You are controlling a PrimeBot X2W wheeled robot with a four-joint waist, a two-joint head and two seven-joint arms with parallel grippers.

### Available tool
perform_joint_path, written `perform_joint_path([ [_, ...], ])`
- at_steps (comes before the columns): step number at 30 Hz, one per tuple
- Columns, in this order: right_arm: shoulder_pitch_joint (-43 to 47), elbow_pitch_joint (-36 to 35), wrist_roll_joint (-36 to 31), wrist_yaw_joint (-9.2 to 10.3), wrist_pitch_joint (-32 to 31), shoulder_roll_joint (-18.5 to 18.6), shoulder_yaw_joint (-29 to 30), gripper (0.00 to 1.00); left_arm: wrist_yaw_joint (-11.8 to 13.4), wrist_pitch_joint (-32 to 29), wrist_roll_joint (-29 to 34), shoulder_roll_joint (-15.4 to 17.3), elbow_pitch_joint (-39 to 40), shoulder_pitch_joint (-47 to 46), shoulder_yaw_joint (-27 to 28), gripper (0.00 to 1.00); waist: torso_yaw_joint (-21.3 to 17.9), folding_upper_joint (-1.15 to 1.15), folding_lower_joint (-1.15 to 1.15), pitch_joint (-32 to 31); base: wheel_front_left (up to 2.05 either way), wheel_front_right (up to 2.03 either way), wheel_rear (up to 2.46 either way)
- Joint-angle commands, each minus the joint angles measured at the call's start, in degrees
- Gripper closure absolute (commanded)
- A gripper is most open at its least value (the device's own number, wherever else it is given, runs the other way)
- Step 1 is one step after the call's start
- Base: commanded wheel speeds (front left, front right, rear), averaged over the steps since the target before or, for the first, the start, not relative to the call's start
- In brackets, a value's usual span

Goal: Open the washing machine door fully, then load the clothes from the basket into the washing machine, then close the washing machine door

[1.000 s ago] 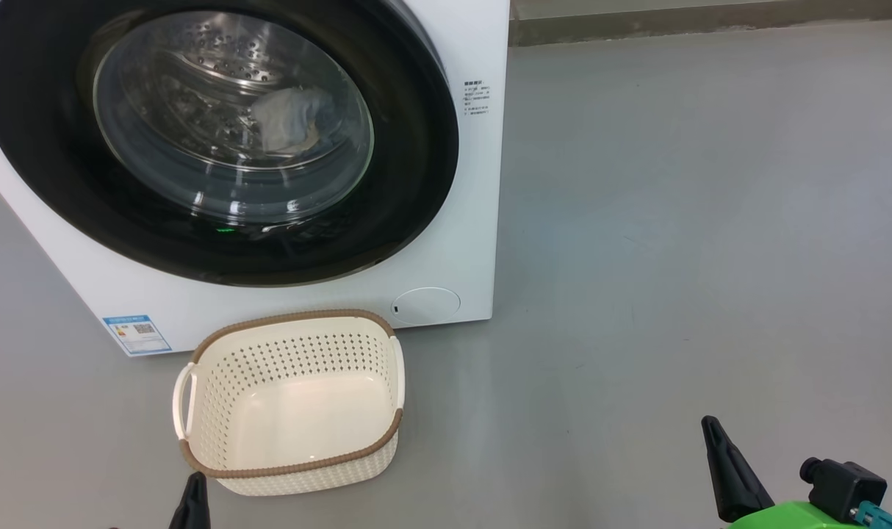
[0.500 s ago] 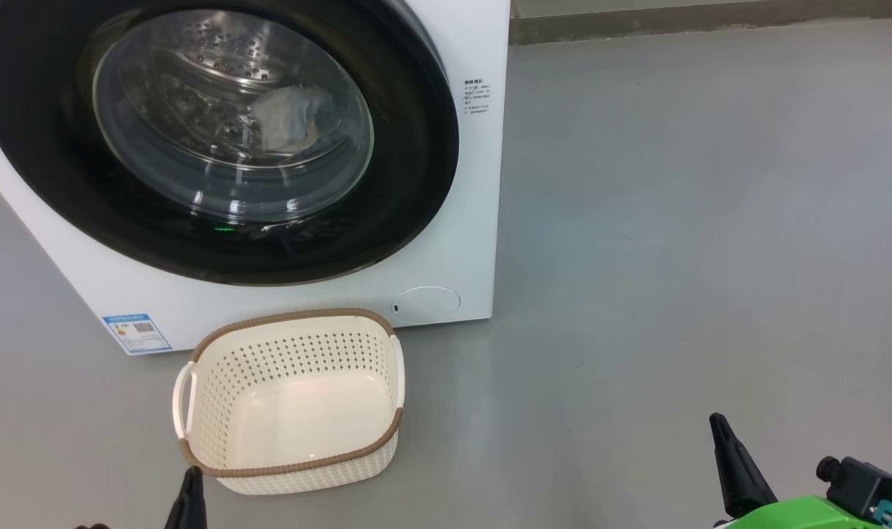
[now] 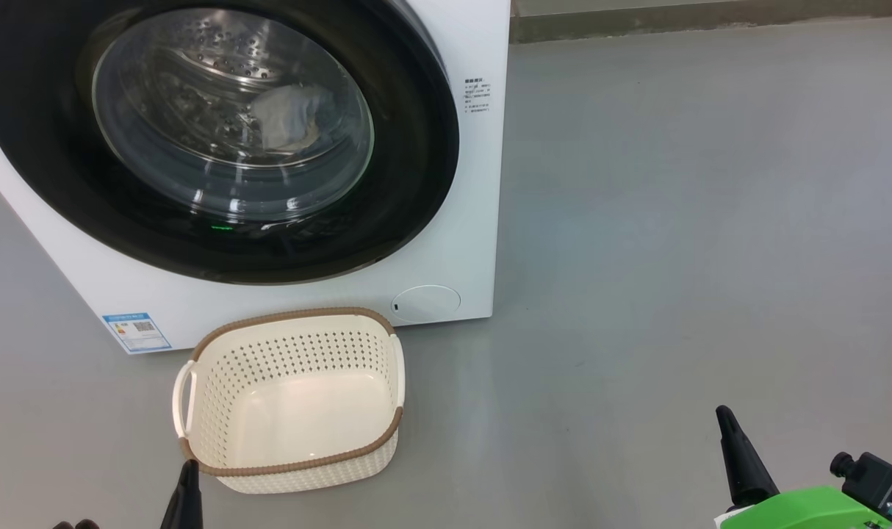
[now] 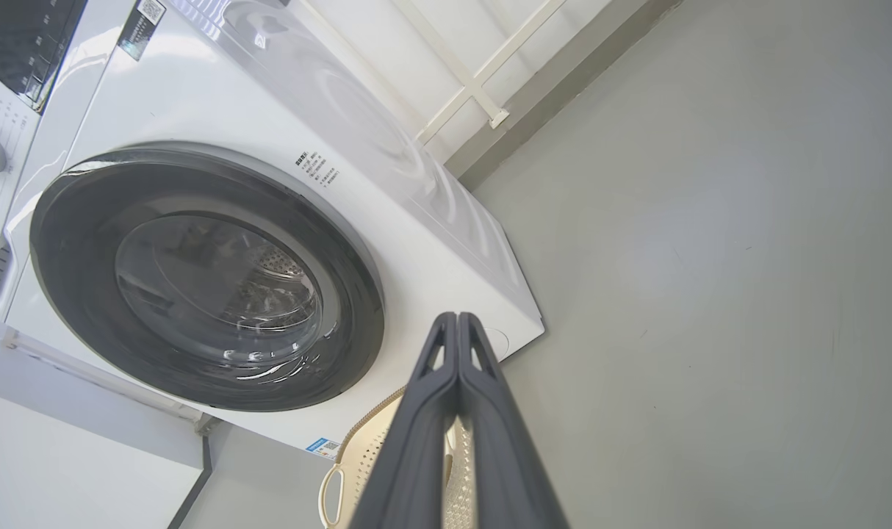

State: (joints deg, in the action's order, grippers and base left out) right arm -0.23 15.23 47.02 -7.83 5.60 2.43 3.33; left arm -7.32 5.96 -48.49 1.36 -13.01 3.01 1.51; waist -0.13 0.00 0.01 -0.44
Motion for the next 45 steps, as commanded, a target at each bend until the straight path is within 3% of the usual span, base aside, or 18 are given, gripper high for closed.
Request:
perform_joint_path([
  [1, -2.48, -1.33, 2.02, 0.16, -0.41, 0.49, -0.11, 1.00, -0.08, -0.51, -1.95, 1.16, 1.00, -2.71, 1.23, 1.00, 0.01, 0.00, -0.01, 0.02, 0.00, 0.00, 0.00],
  [45, -4.67, -1.26, 29.48, 0.27, -7.73, 0.57, 1.87, 1.00, -0.13, -7.75, -28.77, 1.70, -0.28, -6.79, 3.22, 1.00, 0.08, 0.00, -0.01, 0.40, 0.00, 0.00, 0.00],
])
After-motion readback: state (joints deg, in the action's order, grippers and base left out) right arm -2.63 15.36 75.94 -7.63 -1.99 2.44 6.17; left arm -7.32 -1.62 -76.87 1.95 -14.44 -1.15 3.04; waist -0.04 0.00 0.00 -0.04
